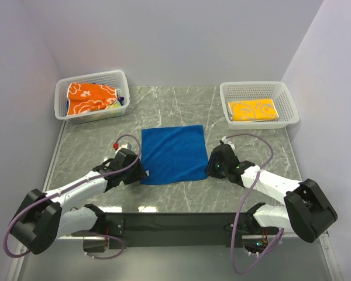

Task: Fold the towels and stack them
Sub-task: Fold the towel

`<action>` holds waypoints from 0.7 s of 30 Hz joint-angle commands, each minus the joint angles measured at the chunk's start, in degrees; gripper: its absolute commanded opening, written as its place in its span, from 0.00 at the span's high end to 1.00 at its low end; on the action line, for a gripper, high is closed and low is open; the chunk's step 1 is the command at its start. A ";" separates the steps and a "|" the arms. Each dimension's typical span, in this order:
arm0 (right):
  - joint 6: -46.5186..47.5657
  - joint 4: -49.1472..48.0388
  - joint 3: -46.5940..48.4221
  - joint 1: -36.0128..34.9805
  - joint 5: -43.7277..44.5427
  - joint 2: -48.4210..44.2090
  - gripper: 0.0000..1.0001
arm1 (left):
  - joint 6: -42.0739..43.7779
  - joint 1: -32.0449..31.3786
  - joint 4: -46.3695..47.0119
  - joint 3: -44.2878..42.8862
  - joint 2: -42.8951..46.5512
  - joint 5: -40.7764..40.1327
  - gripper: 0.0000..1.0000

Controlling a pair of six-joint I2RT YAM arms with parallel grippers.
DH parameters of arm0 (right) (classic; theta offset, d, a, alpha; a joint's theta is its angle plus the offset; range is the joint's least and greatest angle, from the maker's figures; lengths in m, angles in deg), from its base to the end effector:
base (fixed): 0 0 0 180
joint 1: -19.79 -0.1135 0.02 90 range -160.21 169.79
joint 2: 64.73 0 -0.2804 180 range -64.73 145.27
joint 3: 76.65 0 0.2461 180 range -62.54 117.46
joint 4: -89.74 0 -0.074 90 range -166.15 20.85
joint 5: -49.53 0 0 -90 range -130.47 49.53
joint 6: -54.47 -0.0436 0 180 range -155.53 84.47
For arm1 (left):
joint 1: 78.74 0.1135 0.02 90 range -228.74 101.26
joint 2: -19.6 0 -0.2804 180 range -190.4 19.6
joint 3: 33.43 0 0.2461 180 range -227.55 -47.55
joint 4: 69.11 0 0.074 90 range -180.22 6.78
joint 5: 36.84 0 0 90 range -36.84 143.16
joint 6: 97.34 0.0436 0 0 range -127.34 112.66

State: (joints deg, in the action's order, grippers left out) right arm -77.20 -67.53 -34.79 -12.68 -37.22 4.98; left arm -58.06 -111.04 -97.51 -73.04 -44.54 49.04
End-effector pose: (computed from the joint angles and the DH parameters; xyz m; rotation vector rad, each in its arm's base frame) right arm 0.1827 0.1133 0.1707 0.2273 2.5065 0.4865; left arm 0.1643 -0.1002 0.1699 -0.4412 2.5279 -0.5010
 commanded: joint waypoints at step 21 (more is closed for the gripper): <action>-1.57 -2.38 -1.91 0.39 -0.17 -0.28 0.63 | -2.72 -4.71 -4.61 -2.54 -1.95 -1.85 0.55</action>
State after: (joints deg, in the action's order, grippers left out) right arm -78.12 -68.05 -36.41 -12.64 -37.90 4.85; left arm -59.78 -115.02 -99.50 -73.96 -45.87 47.69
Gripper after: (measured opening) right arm 0.372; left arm 0.459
